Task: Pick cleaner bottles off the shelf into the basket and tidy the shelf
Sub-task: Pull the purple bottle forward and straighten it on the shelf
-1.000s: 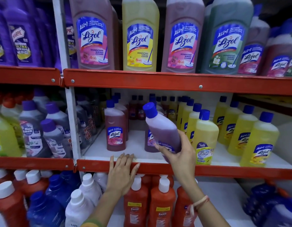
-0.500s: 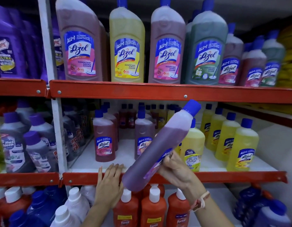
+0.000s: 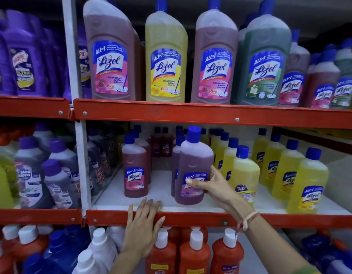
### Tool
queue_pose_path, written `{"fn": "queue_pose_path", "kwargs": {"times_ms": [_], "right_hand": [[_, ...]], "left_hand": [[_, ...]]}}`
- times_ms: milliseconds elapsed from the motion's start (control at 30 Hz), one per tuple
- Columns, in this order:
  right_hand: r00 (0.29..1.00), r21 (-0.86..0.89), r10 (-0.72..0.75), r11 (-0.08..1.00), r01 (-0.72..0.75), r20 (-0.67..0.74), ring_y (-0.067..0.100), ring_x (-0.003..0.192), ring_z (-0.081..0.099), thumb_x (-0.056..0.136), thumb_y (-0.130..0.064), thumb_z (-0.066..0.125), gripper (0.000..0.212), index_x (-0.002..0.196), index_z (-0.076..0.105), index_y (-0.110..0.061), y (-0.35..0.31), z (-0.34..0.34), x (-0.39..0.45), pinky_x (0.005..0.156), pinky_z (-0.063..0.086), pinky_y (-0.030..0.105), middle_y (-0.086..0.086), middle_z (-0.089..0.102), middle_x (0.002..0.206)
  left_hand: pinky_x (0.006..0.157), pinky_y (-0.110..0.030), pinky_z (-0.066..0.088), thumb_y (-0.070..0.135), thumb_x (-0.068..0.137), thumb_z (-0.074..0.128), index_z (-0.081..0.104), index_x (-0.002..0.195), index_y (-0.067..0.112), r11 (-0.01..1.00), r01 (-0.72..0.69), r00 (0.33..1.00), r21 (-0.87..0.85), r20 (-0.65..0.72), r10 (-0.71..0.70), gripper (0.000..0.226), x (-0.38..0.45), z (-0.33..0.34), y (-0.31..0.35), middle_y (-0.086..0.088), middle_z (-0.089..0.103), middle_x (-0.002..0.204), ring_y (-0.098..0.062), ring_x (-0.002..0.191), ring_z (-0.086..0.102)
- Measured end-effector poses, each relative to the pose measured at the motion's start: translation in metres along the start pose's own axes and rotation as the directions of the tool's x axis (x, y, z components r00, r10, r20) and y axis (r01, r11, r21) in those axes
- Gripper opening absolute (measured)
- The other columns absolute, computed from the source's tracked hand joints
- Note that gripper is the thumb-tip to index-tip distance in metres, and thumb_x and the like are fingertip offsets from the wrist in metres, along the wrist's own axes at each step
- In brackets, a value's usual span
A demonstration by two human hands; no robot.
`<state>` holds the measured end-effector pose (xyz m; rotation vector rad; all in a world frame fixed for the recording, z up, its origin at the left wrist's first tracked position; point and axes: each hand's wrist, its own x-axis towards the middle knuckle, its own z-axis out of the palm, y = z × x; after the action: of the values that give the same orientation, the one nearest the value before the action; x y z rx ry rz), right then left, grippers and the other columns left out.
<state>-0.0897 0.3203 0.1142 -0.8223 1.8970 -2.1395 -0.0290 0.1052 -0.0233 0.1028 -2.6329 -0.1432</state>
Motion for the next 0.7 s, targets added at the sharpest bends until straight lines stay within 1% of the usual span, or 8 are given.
{"fn": "queue_pose_path", "kwargs": {"times_ms": [67, 133, 200, 267, 400, 500, 600, 700], "right_hand": [[0.999, -0.005, 0.047, 0.999, -0.047, -0.01, 0.022, 0.095, 0.071, 0.062, -0.002, 0.081, 0.068, 0.123, 0.054, -0.013, 0.011, 0.002, 0.009, 0.078, 0.061, 0.03, 0.015, 0.07, 0.112], [0.995, 0.007, 0.097, 0.995, -0.097, -0.022, 0.025, 0.098, 0.07, 0.058, -0.005, 0.082, 0.072, 0.124, 0.053, -0.012, 0.02, 0.003, 0.016, 0.08, 0.061, 0.033, 0.017, 0.069, 0.115], [0.99, 0.011, 0.138, 0.99, -0.137, -0.035, 0.029, 0.101, 0.069, 0.055, -0.009, 0.083, 0.073, 0.122, 0.053, -0.012, 0.029, 0.005, 0.021, 0.082, 0.06, 0.037, 0.017, 0.069, 0.115], [0.984, -0.002, 0.174, 0.985, -0.175, -0.048, 0.031, 0.102, 0.069, 0.053, -0.012, 0.085, 0.076, 0.122, 0.054, -0.012, 0.036, 0.006, 0.025, 0.085, 0.058, 0.042, 0.017, 0.07, 0.114], [0.973, -0.052, 0.221, 0.973, -0.225, -0.068, 0.03, 0.101, 0.07, 0.052, -0.019, 0.088, 0.077, 0.122, 0.054, -0.014, 0.048, 0.008, 0.027, 0.09, 0.057, 0.047, 0.016, 0.07, 0.113], [0.97, -0.078, 0.224, 0.97, -0.231, -0.095, 0.03, 0.101, 0.07, 0.053, -0.023, 0.087, 0.077, 0.122, 0.054, -0.015, 0.053, 0.009, 0.026, 0.092, 0.056, 0.049, 0.015, 0.07, 0.113], [0.97, -0.081, 0.216, 0.971, -0.225, -0.11, 0.03, 0.102, 0.069, 0.05, -0.029, 0.089, 0.083, 0.124, 0.053, -0.016, 0.058, 0.011, 0.025, 0.093, 0.054, 0.052, 0.014, 0.069, 0.116], [0.973, -0.103, 0.198, 0.972, -0.21, -0.115, 0.03, 0.103, 0.069, 0.047, -0.032, 0.089, 0.086, 0.124, 0.053, -0.016, 0.059, 0.013, 0.024, 0.094, 0.054, 0.052, 0.014, 0.069, 0.116]], "left_hand": [[0.11, -0.04, -0.004, 0.054, 0.095, 0.01, 0.046, 0.133, 0.025, 1.0, -0.006, 1.0, 0.014, 0.017, 0.005, 0.06, 0.001, 0.0, -0.001, -0.002, 0.059, 0.131, -0.021, 0.129, 0.042], [0.11, -0.041, -0.004, 0.055, 0.095, 0.008, 0.044, 0.135, 0.025, 1.0, -0.007, 1.0, 0.013, 0.027, 0.007, 0.061, 0.002, 0.001, -0.002, -0.002, 0.056, 0.134, -0.019, 0.131, 0.032], [0.11, -0.042, -0.004, 0.055, 0.095, 0.007, 0.043, 0.136, 0.026, 1.0, -0.006, 0.999, 0.006, 0.038, 0.006, 0.062, 0.003, 0.002, -0.004, -0.002, 0.055, 0.136, -0.018, 0.131, 0.029], [0.11, -0.043, -0.004, 0.056, 0.095, 0.007, 0.041, 0.138, 0.026, 1.0, -0.007, 0.999, 0.008, 0.045, 0.007, 0.062, 0.003, 0.002, -0.004, -0.002, 0.054, 0.137, -0.017, 0.132, 0.027], [0.111, -0.045, -0.002, 0.058, 0.094, 0.009, 0.036, 0.141, 0.028, 1.0, 0.0, 0.999, -0.001, 0.038, 0.0, 0.062, 0.004, 0.004, -0.004, -0.002, 0.05, 0.141, -0.017, 0.134, 0.026], [0.111, -0.046, -0.001, 0.059, 0.094, 0.009, 0.034, 0.141, 0.028, 1.0, -0.011, 0.999, -0.003, 0.031, 0.011, 0.062, 0.004, 0.008, -0.005, -0.003, 0.048, 0.142, -0.018, 0.135, 0.025], [0.111, -0.047, -0.002, 0.059, 0.094, 0.01, 0.031, 0.142, 0.028, 1.0, -0.021, 1.0, -0.008, 0.016, 0.022, 0.061, 0.004, 0.008, -0.006, -0.004, 0.046, 0.144, -0.019, 0.136, 0.023], [0.11, -0.049, 0.003, 0.059, 0.093, 0.011, 0.028, 0.142, 0.028, 0.999, -0.029, 0.999, -0.028, 0.029, 0.03, 0.06, 0.004, 0.006, -0.005, -0.004, 0.043, 0.146, -0.023, 0.138, 0.029]]}}
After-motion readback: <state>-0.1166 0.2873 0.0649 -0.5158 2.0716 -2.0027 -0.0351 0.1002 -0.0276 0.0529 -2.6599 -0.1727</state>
